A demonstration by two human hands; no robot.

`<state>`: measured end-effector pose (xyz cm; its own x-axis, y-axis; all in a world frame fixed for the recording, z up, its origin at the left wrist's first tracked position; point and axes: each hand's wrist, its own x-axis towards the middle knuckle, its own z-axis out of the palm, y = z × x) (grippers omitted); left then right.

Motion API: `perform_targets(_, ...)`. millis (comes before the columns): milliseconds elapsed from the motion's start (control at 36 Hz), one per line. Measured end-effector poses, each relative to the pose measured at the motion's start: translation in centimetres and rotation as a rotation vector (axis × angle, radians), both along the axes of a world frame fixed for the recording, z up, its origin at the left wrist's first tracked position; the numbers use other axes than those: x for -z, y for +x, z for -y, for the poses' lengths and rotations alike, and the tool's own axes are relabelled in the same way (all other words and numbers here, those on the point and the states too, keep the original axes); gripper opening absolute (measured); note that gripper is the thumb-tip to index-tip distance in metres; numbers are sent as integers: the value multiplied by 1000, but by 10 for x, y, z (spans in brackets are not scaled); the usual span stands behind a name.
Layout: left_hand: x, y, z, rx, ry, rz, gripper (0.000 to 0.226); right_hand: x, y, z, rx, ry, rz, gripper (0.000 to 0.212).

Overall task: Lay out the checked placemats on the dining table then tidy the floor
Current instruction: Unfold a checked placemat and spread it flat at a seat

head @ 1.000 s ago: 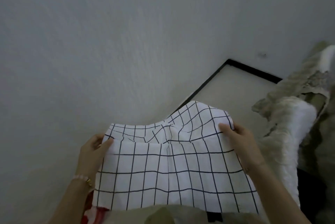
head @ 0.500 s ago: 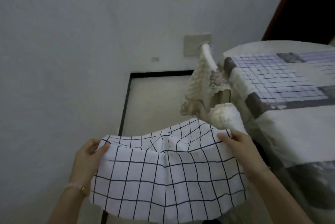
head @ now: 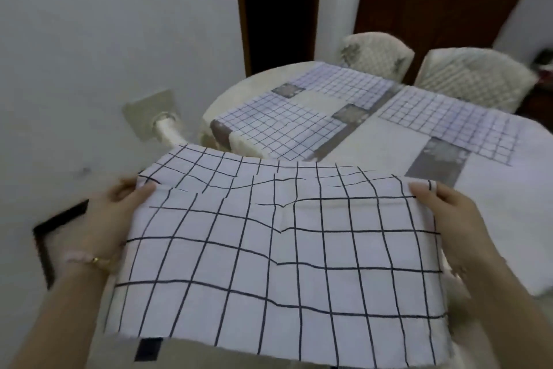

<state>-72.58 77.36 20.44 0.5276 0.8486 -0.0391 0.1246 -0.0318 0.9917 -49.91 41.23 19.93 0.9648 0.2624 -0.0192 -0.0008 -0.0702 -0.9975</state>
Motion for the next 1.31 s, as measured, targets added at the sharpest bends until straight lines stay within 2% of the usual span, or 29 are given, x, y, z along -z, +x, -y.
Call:
perform_targets(83,7,49,0,150,14,-89,10,10,20,24,78,2,-29,11)
perform_targets(167,12,100,3,241,99,-180,3,21,42,48,171,-5,-50,23)
perform_targets(222,13,135,8,284,134,-221,21,28,57,61,234,-9,-82,20)
perform_targets(361,22,218,27,423,121,-265,35,49,97,88,357,-6,-146,18)
perform_targets(444,31,264,37,470,112,-279,37,57,115,102,413,-31,-175,29)
perform_targets(500,39,292,44,493,133,-291,35,61,124,110,453,-54,-196,19)
perform_targets(611,56,347,52,586,146,-345,34,69,143,122,504,-112,-235,17)
perform_targets(806,98,438,58,720,90,-494,55,95,185,126,638,-137,-371,35)
perform_targets(917,126,483,61,765,103,-543,49,119,211,122,723,-196,-407,40)
perform_targets(1000,143,508,64,788,162,-593,13,137,225,118,772,-266,-434,44)
perform_targets(1028,147,515,65,788,178,-608,10,143,230,117,789,-268,-434,44)
perform_targets(1056,151,521,65,795,207,-616,14,147,234,116,795,-284,-434,44)
perform_targets(1111,159,533,63,809,250,-627,38,153,242,115,795,-312,-422,41)
perform_targets(1139,162,537,63,814,270,-640,43,155,244,115,794,-325,-432,31)
perform_targets(1167,166,541,62,824,297,-652,44,157,247,116,805,-347,-441,27)
perform_targets(1306,176,551,64,840,337,-671,41,173,258,128,889,-506,-475,39)
